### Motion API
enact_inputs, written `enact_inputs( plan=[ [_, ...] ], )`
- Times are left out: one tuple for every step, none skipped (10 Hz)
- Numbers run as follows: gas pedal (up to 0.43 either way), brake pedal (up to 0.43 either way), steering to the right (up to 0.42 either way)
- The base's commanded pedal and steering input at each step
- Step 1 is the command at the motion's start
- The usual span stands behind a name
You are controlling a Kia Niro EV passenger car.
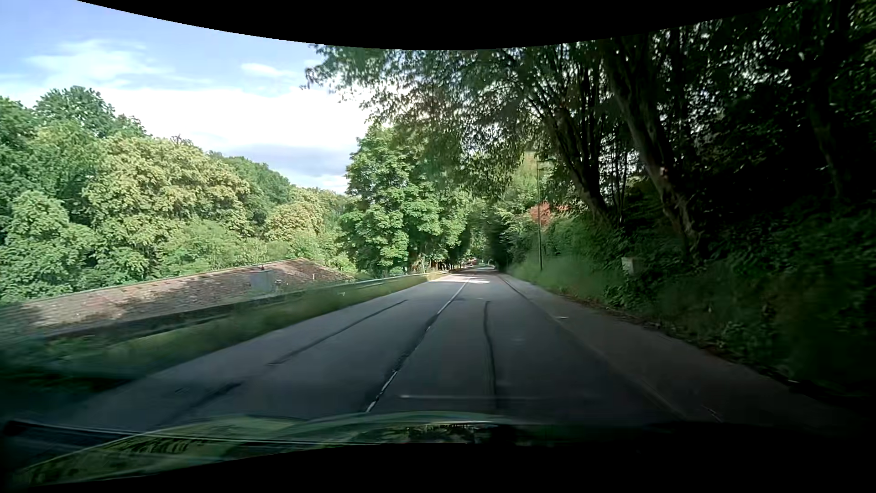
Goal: Follow the waypoints while adhering to traffic rules and regulations
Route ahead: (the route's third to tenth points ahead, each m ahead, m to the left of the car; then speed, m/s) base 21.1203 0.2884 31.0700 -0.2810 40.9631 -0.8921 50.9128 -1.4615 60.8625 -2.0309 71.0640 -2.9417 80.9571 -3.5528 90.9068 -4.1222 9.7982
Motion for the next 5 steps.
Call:
enact_inputs(
  plan=[
    [0.0, 0.0, 0.026],
    [0.008, 0.0, 0.025],
    [0.008, 0.0, 0.024],
    [0.008, 0.0, 0.024],
    [0.02, 0.0, 0.023]
  ],
)
